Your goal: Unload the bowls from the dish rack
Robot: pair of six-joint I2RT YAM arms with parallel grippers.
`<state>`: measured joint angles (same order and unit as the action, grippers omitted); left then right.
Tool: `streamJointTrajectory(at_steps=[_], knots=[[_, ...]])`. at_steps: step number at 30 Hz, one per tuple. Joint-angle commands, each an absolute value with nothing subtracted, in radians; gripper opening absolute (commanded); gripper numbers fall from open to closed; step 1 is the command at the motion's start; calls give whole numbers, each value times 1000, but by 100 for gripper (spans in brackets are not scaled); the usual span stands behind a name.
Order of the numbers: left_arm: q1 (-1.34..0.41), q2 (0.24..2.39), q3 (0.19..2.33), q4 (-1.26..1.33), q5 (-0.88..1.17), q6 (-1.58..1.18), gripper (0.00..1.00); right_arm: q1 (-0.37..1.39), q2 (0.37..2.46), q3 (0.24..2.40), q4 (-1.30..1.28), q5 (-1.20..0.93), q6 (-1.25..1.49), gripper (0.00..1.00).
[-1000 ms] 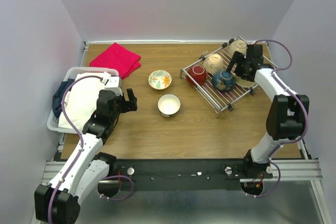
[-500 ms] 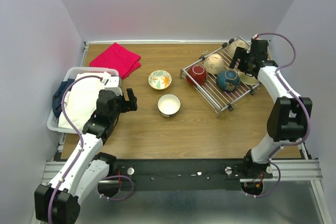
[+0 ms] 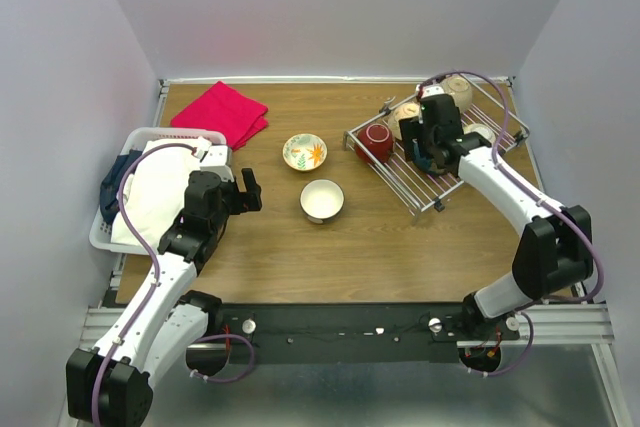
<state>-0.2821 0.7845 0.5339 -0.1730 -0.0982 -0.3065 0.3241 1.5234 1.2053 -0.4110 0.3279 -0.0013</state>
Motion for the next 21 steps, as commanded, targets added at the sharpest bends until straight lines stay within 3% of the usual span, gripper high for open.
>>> streamJointTrajectory(at_steps=[1, 21], knots=[[-285, 778, 545, -150, -123, -307, 99, 389, 1575, 1195, -393, 553, -181, 100], [-285, 752, 545, -166, -132, -307, 99, 469, 1787, 1167, -244, 693, -403, 100]])
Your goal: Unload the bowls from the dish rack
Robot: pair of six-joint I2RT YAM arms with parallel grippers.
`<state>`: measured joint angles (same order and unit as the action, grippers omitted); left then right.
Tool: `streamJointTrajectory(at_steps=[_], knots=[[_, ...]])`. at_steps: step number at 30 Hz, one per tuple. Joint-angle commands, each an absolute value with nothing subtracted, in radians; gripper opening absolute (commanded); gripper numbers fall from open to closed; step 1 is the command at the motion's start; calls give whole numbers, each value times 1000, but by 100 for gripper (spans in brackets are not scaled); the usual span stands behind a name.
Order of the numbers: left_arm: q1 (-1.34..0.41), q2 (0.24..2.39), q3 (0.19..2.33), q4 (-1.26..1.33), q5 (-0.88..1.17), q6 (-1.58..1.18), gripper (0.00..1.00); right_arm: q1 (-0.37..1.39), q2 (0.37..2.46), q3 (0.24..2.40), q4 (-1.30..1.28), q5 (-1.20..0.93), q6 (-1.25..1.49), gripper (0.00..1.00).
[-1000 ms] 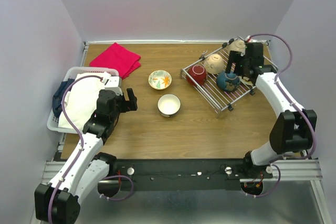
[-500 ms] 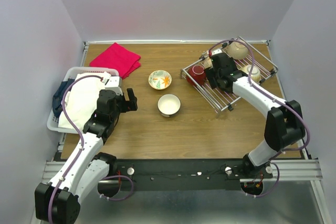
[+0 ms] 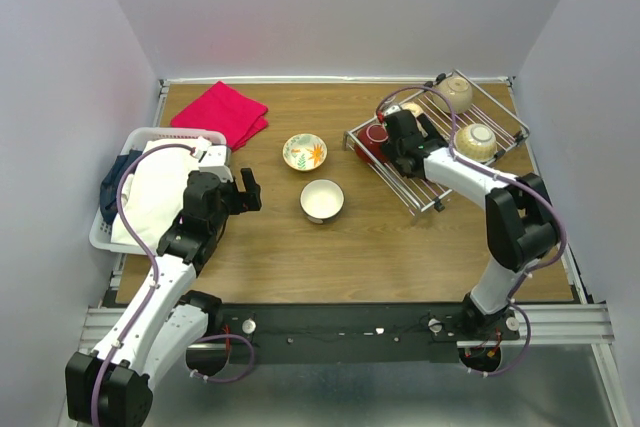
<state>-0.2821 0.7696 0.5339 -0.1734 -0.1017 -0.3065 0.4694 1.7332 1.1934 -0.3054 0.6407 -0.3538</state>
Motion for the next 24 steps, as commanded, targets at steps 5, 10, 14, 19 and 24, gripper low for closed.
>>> streamJointTrajectory(at_steps=[5, 10, 14, 19, 24], knots=[[-285, 744, 543, -170, -132, -308, 99, 469, 1824, 1141, -198, 713, -431, 100], [-287, 741, 543, -173, -132, -308, 99, 468, 1859, 1112, -153, 747, -454, 100], [-288, 738, 543, -175, -130, -307, 99, 463, 1888, 1103, -137, 758, -462, 100], [-290, 735, 543, -175, -130, -308, 99, 462, 1916, 1094, -129, 761, -466, 100], [-290, 732, 541, -178, -130, -307, 99, 462, 1934, 1094, -132, 762, -460, 100]])
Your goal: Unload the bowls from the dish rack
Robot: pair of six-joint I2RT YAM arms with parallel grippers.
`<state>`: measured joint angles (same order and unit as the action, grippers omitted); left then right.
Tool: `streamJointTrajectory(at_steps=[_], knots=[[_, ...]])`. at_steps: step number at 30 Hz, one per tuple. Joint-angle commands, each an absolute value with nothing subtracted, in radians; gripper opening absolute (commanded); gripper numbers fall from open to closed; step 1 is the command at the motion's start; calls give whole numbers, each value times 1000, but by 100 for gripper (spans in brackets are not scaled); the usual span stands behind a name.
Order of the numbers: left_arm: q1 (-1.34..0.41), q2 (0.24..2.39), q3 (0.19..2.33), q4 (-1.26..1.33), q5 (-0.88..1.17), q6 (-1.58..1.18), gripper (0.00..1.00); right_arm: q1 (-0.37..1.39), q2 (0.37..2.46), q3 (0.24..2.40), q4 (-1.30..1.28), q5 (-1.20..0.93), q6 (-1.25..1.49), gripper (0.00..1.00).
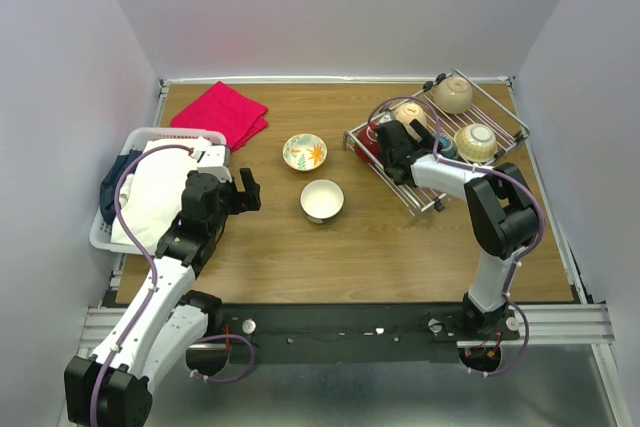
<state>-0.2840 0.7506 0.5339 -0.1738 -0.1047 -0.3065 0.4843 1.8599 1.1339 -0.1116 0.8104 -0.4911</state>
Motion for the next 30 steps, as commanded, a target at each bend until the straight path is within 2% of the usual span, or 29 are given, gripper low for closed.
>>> streamJointTrajectory(at_steps=[1, 5, 15, 30], knots=[[-290, 733, 541, -176, -130, -308, 99, 462, 1936, 1095, -135, 762, -456, 100], [-291, 732, 543, -179, -133, -307, 99, 462, 1918, 1111, -152, 767, -443, 96], [-291, 736, 543, -173, -133, -307, 99, 469, 1787, 1161, -248, 706, -368, 73], [-290, 742, 543, -175, -129, -307, 99, 471, 1675, 1218, -328, 611, -253, 49]])
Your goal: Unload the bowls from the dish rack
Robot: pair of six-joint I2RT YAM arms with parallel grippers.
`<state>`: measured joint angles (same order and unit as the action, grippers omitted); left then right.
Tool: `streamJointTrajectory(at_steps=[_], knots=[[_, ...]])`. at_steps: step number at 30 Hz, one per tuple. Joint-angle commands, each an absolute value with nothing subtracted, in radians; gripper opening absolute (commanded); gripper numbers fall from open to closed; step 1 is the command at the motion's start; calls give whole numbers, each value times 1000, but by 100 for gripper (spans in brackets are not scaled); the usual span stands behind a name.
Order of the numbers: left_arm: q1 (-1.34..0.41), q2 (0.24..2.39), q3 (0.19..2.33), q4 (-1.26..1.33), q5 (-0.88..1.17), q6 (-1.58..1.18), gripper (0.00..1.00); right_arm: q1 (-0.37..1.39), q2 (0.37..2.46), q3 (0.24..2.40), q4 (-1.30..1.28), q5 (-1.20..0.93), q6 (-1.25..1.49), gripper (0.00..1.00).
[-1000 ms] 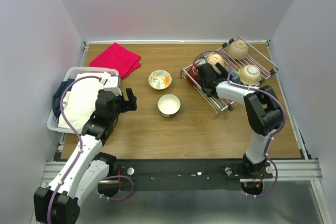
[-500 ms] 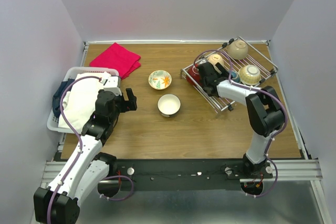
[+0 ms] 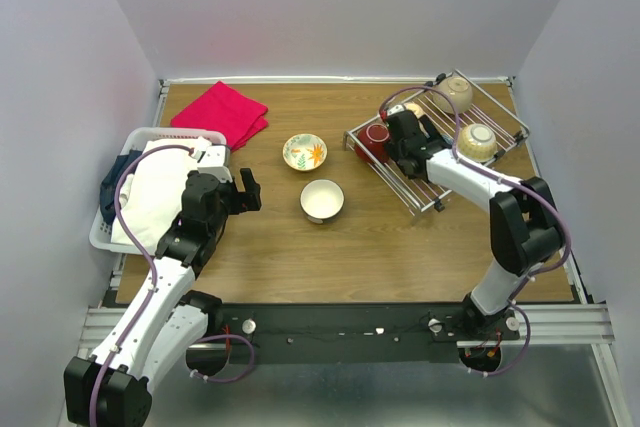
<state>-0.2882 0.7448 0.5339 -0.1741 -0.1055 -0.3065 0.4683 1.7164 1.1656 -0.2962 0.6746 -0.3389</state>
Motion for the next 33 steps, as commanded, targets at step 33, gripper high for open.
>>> streamJointTrajectory(at_steps=[33], knots=[[-291, 746, 528, -143, -2, -316, 99, 247, 1552, 1361, -439, 310, 238, 20]])
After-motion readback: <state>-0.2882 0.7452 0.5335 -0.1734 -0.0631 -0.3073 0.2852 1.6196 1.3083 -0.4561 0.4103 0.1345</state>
